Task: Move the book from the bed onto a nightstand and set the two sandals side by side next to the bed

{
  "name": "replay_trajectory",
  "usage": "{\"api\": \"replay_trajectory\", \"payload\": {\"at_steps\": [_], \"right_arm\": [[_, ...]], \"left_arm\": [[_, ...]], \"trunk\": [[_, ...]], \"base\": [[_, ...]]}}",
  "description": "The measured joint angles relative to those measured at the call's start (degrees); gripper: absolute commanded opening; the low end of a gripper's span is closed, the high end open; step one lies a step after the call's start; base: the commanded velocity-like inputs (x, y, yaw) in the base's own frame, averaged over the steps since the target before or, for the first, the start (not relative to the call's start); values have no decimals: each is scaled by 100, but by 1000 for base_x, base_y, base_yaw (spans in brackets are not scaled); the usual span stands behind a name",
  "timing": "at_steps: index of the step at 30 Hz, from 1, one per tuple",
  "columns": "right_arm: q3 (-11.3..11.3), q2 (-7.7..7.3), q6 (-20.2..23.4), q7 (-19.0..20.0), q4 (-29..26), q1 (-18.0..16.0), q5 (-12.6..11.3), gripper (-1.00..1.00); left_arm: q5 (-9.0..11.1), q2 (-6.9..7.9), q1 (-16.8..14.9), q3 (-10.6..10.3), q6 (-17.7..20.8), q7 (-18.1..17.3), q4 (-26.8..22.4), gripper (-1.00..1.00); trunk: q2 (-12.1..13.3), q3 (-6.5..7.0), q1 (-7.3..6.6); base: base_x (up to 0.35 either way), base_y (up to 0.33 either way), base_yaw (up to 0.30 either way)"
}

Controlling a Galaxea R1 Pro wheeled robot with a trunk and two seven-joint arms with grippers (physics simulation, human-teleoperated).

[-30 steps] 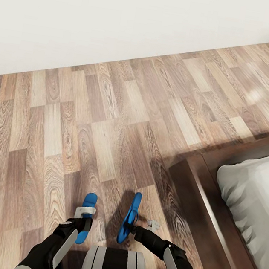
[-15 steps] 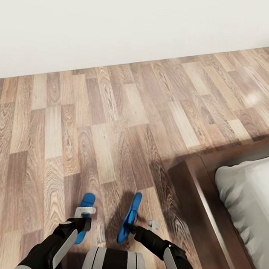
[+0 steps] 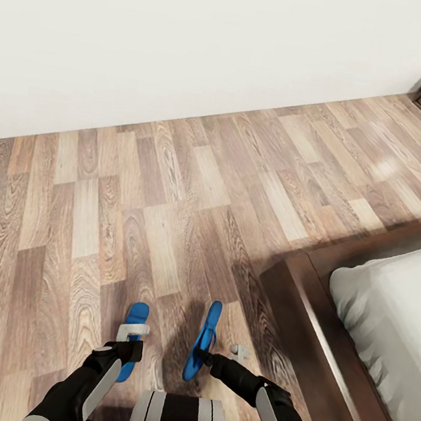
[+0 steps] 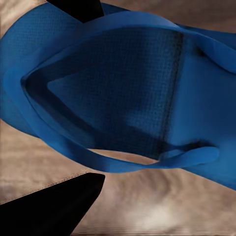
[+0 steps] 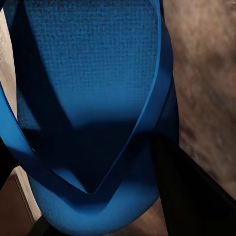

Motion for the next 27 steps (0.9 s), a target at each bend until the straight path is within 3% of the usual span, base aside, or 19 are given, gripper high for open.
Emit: {"api": "replay_trajectory", "payload": {"at_steps": [27], "right_arm": [[0,2,0,0,1,1,0,-100]], "left_arm": [[6,0,0,0,6,7,-5,-100]], "trunk": [[36,598,-70]], "base": [[0,0,0]]}}
